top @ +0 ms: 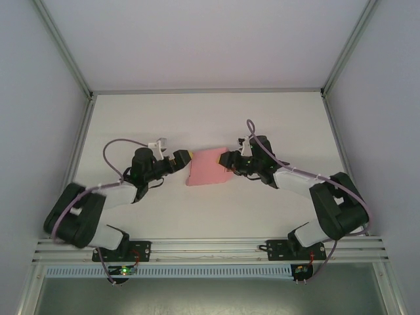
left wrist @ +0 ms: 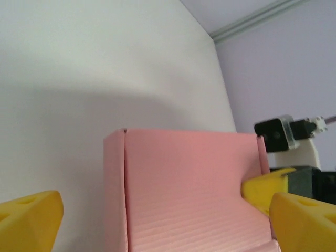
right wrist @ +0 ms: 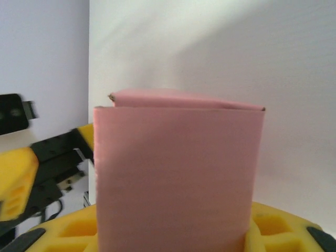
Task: Assemble paper box
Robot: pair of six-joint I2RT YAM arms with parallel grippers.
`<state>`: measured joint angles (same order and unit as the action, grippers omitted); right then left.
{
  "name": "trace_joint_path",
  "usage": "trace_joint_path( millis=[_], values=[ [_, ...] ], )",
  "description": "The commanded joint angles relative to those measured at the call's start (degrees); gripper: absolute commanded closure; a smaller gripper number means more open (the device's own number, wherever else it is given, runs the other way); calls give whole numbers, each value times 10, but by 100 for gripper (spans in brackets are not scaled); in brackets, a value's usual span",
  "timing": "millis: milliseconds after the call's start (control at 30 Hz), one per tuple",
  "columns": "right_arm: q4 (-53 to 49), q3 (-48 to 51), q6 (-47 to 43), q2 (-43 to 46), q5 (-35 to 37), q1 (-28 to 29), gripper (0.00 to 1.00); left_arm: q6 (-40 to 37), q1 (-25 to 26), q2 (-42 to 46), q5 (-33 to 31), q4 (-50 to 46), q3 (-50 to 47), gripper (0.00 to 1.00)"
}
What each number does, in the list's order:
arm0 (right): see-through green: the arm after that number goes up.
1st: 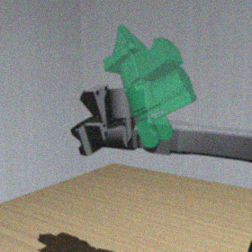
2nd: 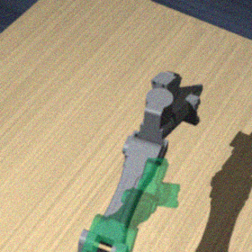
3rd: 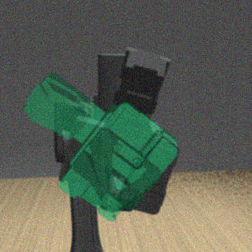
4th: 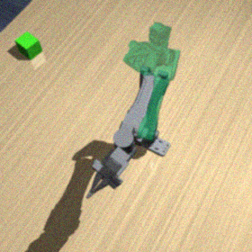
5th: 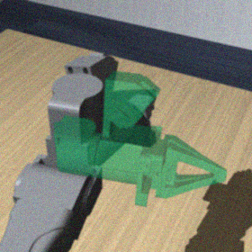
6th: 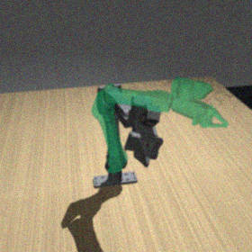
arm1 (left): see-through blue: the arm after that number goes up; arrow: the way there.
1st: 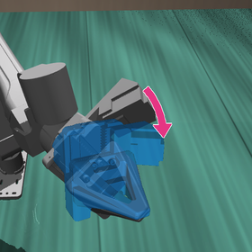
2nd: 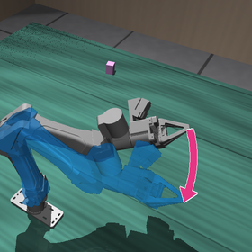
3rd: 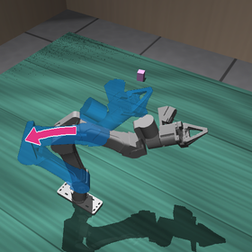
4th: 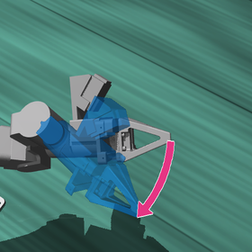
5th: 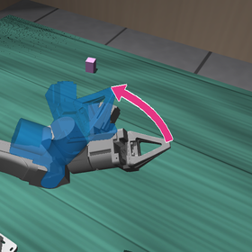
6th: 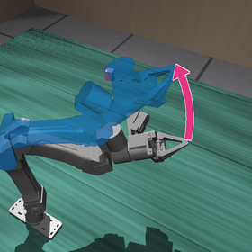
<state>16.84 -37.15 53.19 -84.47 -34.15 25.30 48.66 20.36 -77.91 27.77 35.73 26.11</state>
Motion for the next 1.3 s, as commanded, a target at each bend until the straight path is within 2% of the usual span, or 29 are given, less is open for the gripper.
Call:
trace_joint_path(
  millis=[0, 67, 100, 200, 267, 367, 467, 533, 633, 800, 900, 1000, 1100, 1267],
  values=[
    [-34, 4, -20, 37, 10, -6, 63, -164, 57, 102, -176, -284, 58, 0],
    [-51, 5, -20, 54, 11, -10, 62, -228, 91, 151, -225, -325, 71, 0],
    [-56, 5, -18, 61, 10, -11, 62, -255, 98, 169, -223, -330, 73, 0],
    [-70, 6, -10, 82, 3, -19, 61, -338, 120, 199, -171, -331, 77, 0],
    [-82, 4, -3, 94, -7, -24, 61, -414, 151, 205, -154, -342, 88, 0],
    [-108, -4, 5, 107, -28, -33, 61, -533, 223, 189, -219, -360, 106, 0],
    [-133, -9, 18, 119, -43, -44, 61, -631, 295, 148, -323, -378, 135, 0],
    [-146, -14, 23, 127, -58, -56, 61, -683, 334, 118, -387, -376, 150, 0],
    [-185, -25, 43, 134, -63, -75, 61, -748, 367, 76, -442, -334, 161, 0],
    [-213, -39, 92, 123, -121, -109, 61, -811, 390, 6, -505, -315, 191, 0],
    [-241, -45, 98, 113, -127, -115, 62, -833, 401, -22, -547, -292, 196, 0],
    [-253, -49, 115, 96, -167, -122, 64, -850, 402, -40, -575, -263, 199, 0],
    [-258, -53, 125, 77, -197, -121, 65, -872, 403, -42, -578, -212, 186, 0],
    [-234, -48, 157, 64, -222, -118, 63, -893, 401, -44, -586, -203, 182, 1]
  ],
)
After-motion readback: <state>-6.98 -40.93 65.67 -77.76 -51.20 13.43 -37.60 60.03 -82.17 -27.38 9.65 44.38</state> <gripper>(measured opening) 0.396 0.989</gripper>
